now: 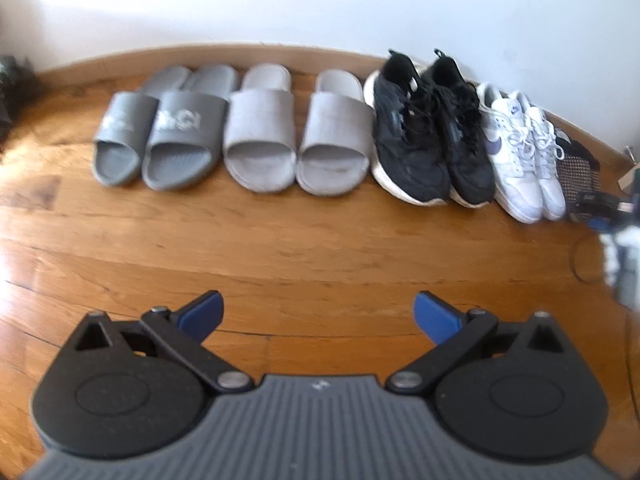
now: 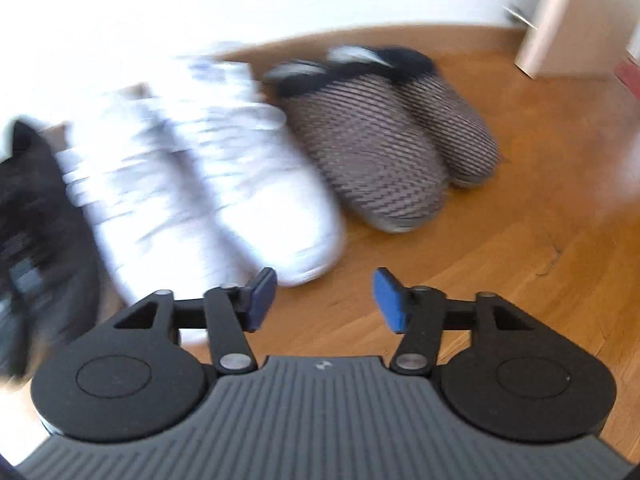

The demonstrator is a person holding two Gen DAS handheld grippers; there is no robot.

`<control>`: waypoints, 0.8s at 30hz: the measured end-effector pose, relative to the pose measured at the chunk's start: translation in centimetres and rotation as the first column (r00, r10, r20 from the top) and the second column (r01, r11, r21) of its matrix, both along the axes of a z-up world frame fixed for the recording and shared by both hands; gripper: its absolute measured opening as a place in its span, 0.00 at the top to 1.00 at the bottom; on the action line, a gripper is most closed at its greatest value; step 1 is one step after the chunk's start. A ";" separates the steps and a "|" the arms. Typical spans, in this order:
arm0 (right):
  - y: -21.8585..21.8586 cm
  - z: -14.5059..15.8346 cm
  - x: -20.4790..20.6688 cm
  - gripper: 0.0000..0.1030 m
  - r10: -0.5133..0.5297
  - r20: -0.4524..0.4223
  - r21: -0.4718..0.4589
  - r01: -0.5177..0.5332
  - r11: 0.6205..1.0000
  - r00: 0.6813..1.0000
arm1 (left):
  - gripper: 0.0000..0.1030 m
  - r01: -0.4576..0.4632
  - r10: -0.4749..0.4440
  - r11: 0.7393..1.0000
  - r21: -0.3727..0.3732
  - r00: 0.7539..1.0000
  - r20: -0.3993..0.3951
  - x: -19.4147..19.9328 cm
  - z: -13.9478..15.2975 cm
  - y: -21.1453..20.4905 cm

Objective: Organize scattered shoes

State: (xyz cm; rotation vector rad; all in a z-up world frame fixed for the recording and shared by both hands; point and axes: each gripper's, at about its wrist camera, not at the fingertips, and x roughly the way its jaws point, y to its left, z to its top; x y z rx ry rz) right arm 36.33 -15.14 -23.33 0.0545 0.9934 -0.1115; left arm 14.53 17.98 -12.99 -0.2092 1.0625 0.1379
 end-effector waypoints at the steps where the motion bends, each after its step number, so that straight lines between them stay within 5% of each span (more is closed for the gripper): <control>1: 1.4 2.0 -1.2 0.39 0.047 0.012 0.027 -0.048 0.999 0.999 | 0.00 0.001 -0.001 1.000 0.009 1.000 0.014 -0.7 0.7 -0.3; 5: 5.0 10.4 -6.9 0.21 0.153 0.107 0.113 -0.165 0.980 0.982 | 0.00 -0.001 -0.002 0.999 0.035 0.998 0.065 -3.8 4.2 -1.5; 11: 6.9 22.8 -17.5 0.05 0.208 0.129 0.166 -0.228 0.959 0.969 | 0.00 0.007 -0.014 0.999 0.042 0.986 0.165 -10.8 15.4 -3.7; 17: 8.7 33.2 -27.4 0.01 0.292 0.199 0.125 -0.320 0.939 0.936 | 0.00 -0.008 -0.011 0.997 0.076 0.967 0.253 -17.9 23.2 -6.0; 24: 7.0 38.8 -35.8 0.01 0.240 0.222 0.105 -0.268 0.958 0.945 | 0.00 -0.030 -0.012 0.993 0.114 0.935 0.354 -26.2 32.3 -8.7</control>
